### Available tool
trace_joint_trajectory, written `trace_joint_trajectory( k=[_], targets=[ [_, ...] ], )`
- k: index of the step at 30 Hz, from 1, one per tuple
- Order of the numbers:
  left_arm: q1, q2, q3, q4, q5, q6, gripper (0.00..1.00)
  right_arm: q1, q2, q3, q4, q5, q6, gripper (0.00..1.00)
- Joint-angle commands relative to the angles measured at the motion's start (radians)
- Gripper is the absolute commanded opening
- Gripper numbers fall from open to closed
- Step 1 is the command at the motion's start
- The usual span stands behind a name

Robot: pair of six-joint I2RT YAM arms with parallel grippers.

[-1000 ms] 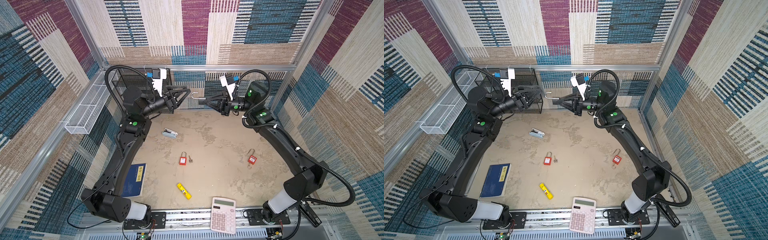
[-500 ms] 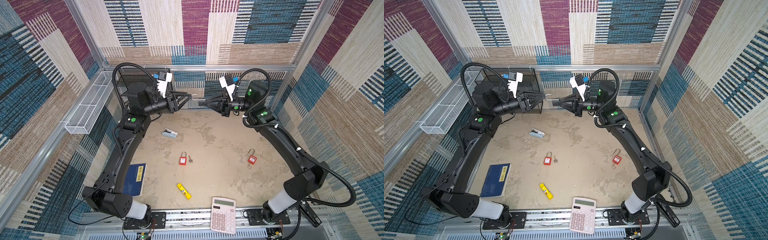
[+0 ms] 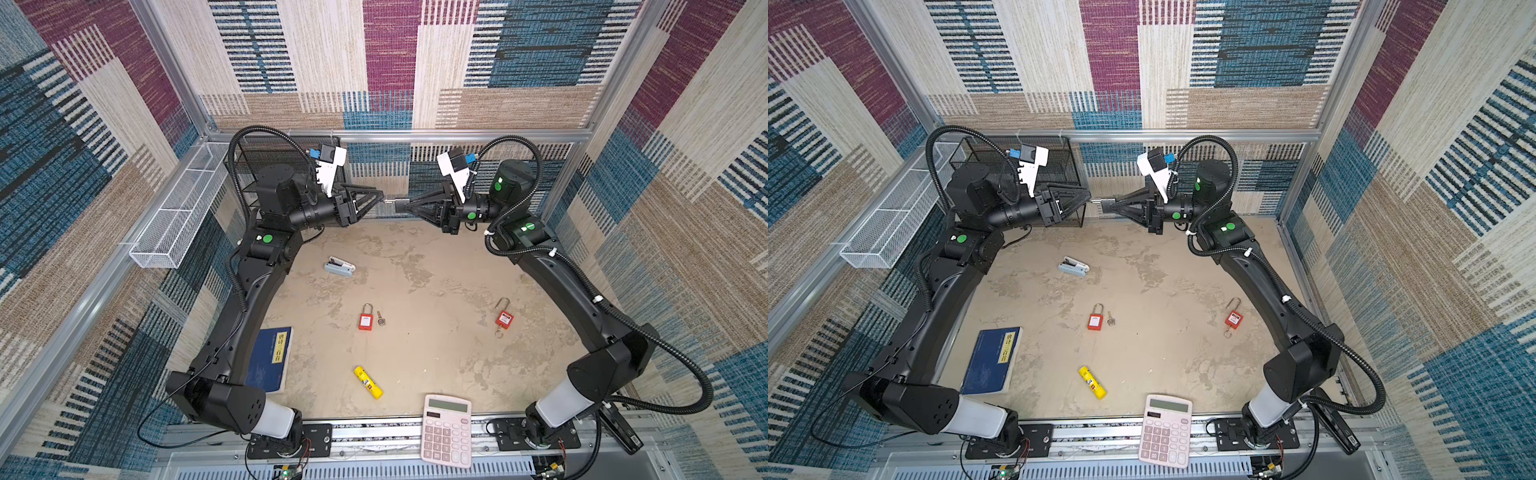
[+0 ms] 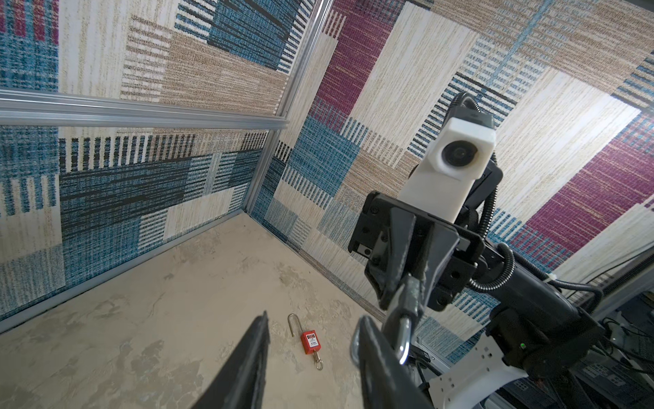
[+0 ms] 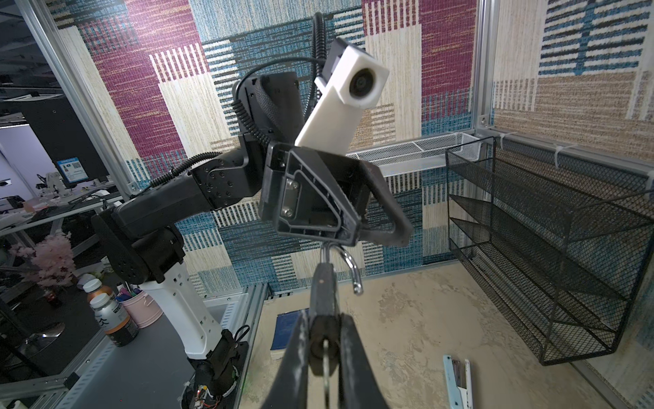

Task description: Lock with the key

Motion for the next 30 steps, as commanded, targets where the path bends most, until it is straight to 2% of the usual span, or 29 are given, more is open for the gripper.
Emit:
trace_joint_trajectory(
  k=[1, 7, 17, 24, 30],
  targets=[
    [0.0, -0.008, 0.011, -0.03, 0.033, 0.04, 0.45, 0.002, -0.004, 0.013, 0.039, 0.006, -0.001, 0.0],
    [0.001, -0.031, -0.019, 0.028, 0.04, 0.028, 0.48, 0.0, -0.006, 0.023, 0.035, -0.001, 0.004, 0.0],
    [0.008, -0.081, -0.18, 0.432, 0.09, -0.168, 0.5, -0.001, -0.018, 0.03, 0.055, -0.024, 0.031, 0.0],
    [0.019, -0.087, -0.186, 0.459, 0.102, -0.2, 0.5, -0.012, -0.027, 0.028, 0.057, -0.038, 0.04, 0.0],
    [0.024, -0.088, -0.216, 0.576, 0.15, -0.293, 0.51, -0.019, -0.032, 0.018, 0.066, -0.043, 0.045, 0.0]
  ],
)
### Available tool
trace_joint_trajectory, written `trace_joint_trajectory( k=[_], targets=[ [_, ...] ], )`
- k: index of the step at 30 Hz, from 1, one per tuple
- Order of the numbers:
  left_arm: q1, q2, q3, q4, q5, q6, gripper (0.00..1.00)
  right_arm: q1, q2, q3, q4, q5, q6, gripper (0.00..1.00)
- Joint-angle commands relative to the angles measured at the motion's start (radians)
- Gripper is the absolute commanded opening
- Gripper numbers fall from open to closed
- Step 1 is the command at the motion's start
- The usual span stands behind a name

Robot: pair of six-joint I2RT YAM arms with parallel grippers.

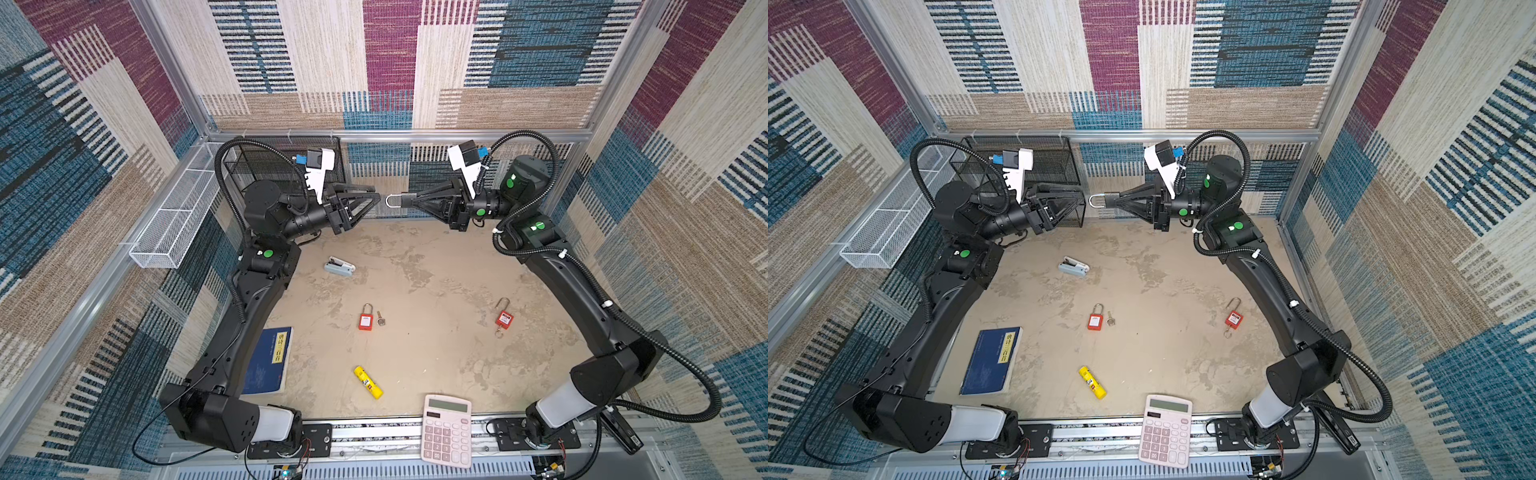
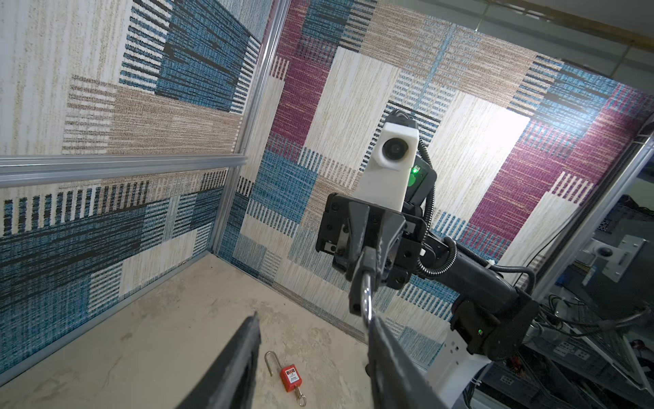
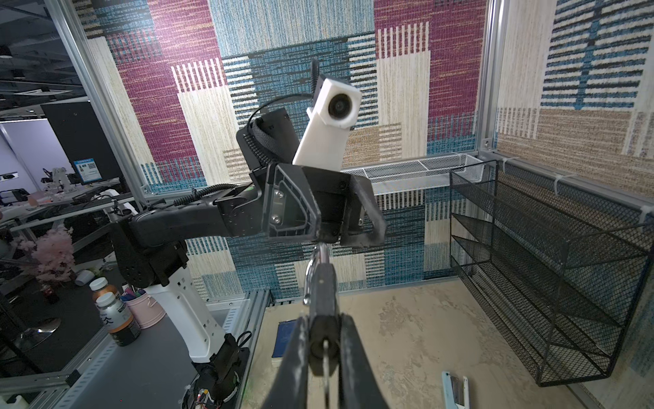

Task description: Lock with the key

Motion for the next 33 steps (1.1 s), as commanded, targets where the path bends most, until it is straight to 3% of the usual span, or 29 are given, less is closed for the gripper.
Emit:
trace_joint_trajectory(
  k=[1, 21, 26, 30, 33],
  targets=[
    [0.002, 0.0, -0.003, 0.109, 0.058, -0.072, 0.51, 0.0, -0.003, -0.003, 0.046, -0.016, 0.023, 0.0],
    [-0.013, 0.003, -0.011, 0.09, 0.077, -0.066, 0.48, 0.018, 0.081, 0.081, 0.078, -0.04, 0.066, 0.0],
    [-0.015, 0.002, -0.012, 0.088, 0.081, -0.066, 0.36, 0.026, 0.102, 0.105, 0.072, -0.043, 0.068, 0.0],
    [-0.016, 0.0, -0.012, 0.082, 0.075, -0.059, 0.16, 0.031, 0.111, 0.12, 0.06, -0.049, 0.062, 0.0],
    [-0.016, 0.0, -0.012, 0.083, 0.076, -0.06, 0.07, 0.032, 0.112, 0.126, 0.053, -0.057, 0.075, 0.0]
  ],
)
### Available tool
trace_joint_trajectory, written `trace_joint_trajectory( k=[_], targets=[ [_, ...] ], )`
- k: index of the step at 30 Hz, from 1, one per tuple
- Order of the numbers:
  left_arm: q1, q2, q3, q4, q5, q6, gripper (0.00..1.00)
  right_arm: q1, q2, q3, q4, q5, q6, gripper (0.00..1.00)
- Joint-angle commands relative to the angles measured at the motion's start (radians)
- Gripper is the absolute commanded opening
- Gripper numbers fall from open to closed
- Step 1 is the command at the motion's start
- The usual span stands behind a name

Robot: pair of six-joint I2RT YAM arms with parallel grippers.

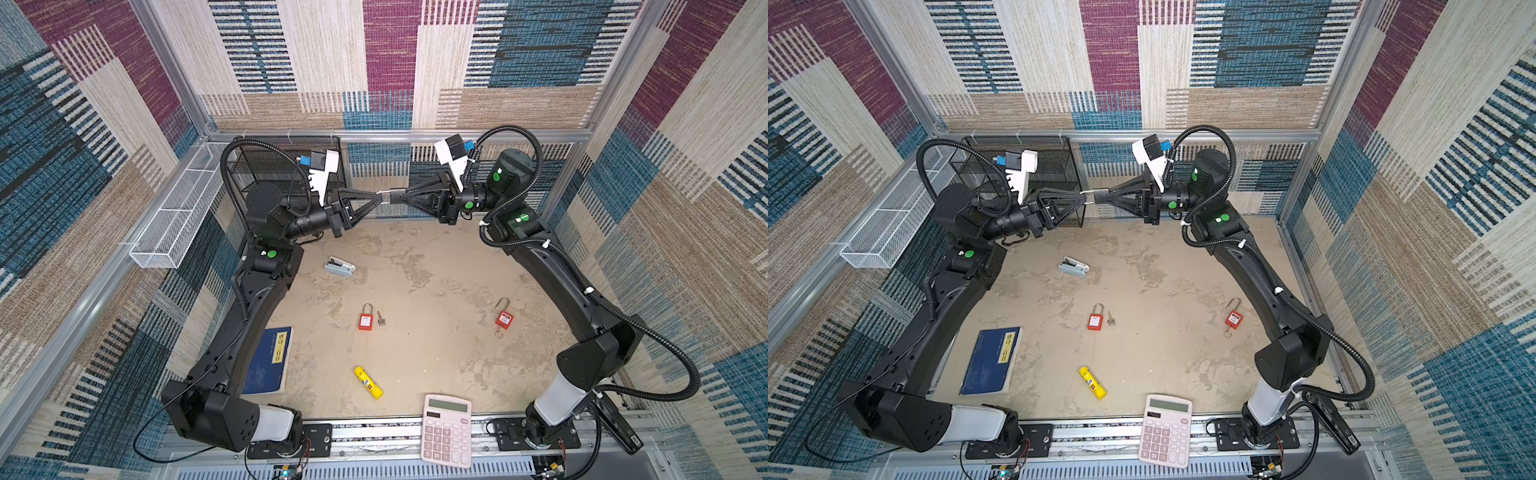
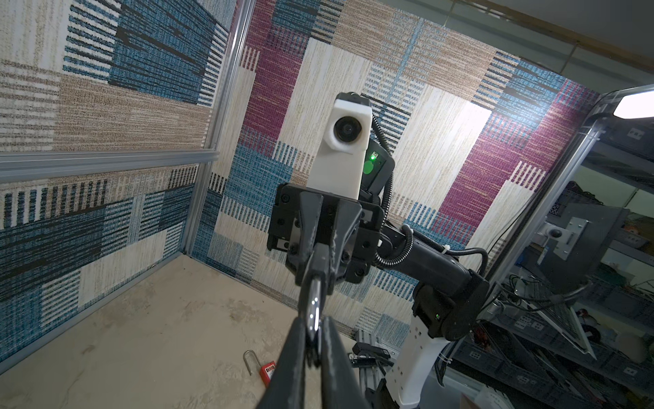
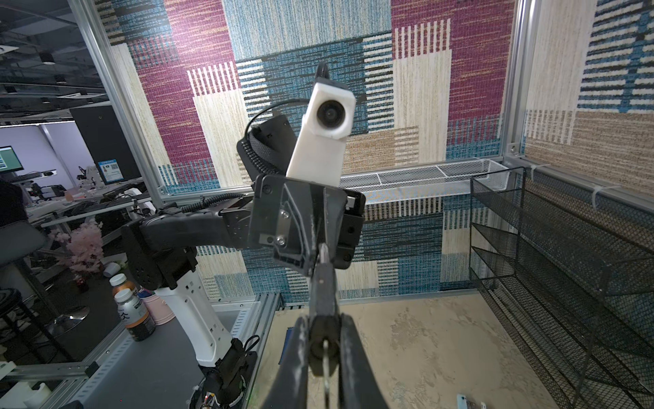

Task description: Lock with the key

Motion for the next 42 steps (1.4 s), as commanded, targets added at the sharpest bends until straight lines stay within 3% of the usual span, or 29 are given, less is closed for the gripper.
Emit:
trace_joint_trajectory(
  k=[1, 6, 19, 42],
  targets=[
    [0.0, -0.007, -0.002, 0.014, 0.002, -0.002, 0.05, 0.003, 0.005, 0.017, 0.004, -0.019, 0.027, 0.0],
    [0.0, -0.008, 0.007, -0.018, -0.005, 0.029, 0.0, 0.003, 0.023, 0.054, -0.035, -0.052, 0.041, 0.0],
    [0.0, -0.008, -0.001, 0.026, -0.013, 0.035, 0.0, 0.003, 0.068, 0.114, -0.081, -0.11, 0.079, 0.0],
    [-0.03, 0.014, 0.004, 0.021, -0.009, 0.039, 0.0, 0.039, 0.097, 0.114, -0.023, -0.068, 0.127, 0.0]
  ],
)
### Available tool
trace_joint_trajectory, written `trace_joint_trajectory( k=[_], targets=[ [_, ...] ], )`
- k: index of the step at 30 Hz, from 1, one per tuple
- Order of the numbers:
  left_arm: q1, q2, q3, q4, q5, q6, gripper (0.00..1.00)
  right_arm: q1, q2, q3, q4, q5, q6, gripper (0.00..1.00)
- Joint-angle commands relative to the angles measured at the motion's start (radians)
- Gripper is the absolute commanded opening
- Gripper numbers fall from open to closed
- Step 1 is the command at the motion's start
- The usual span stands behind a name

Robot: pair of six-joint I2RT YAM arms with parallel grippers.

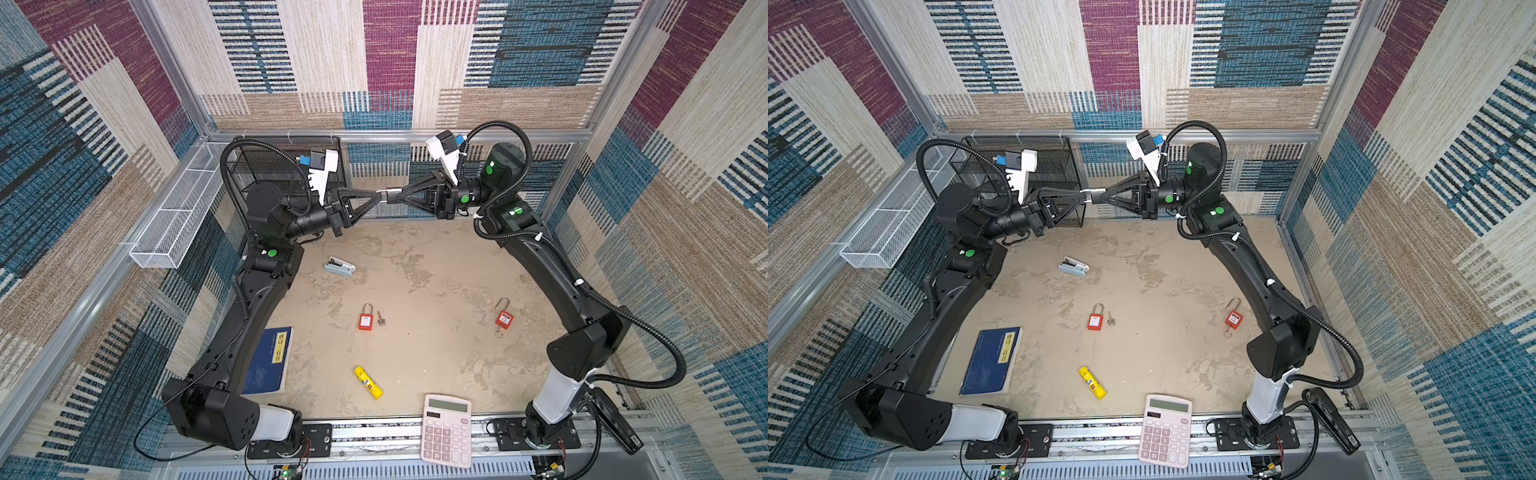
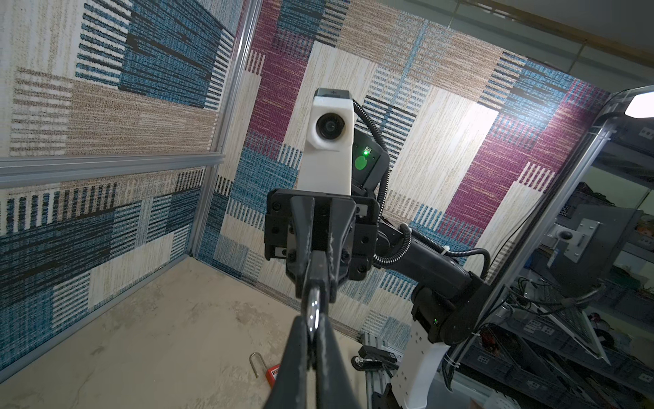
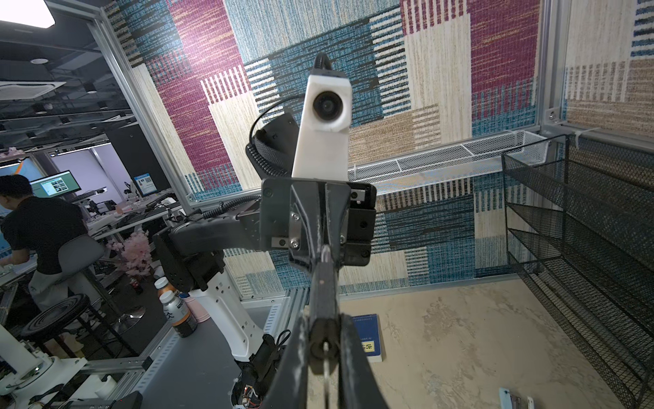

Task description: Lock with the key

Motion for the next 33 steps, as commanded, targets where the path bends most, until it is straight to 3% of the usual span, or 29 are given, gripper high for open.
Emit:
trace_joint_trajectory(
  k=[1, 13, 15, 17, 22, 27, 33],
  targets=[
    [-0.023, 0.009, 0.003, 0.021, 0.015, 0.014, 0.0, 0.03, 0.015, 0.011, 0.014, 0.008, 0.014, 0.0],
    [-0.033, 0.012, 0.021, -0.009, 0.034, 0.03, 0.0, 0.046, 0.014, 0.032, -0.077, 0.073, -0.078, 0.0],
    [-0.03, 0.006, 0.02, -0.01, 0.039, 0.033, 0.0, 0.035, 0.014, 0.032, -0.088, 0.064, -0.085, 0.06],
    [-0.026, -0.002, 0.014, -0.015, 0.037, 0.039, 0.0, 0.018, 0.014, 0.032, -0.096, 0.044, -0.084, 0.24],
    [-0.011, -0.014, -0.007, -0.015, 0.038, 0.041, 0.0, -0.01, -0.022, -0.009, -0.086, 0.032, -0.099, 0.38],
    [-0.001, -0.015, -0.009, 0.004, 0.032, 0.024, 0.0, -0.03, -0.054, -0.043, -0.087, 0.029, -0.109, 0.47],
    [0.004, -0.01, -0.005, 0.008, 0.035, 0.019, 0.0, -0.055, -0.093, -0.087, -0.076, 0.025, -0.108, 0.45]
  ],
)
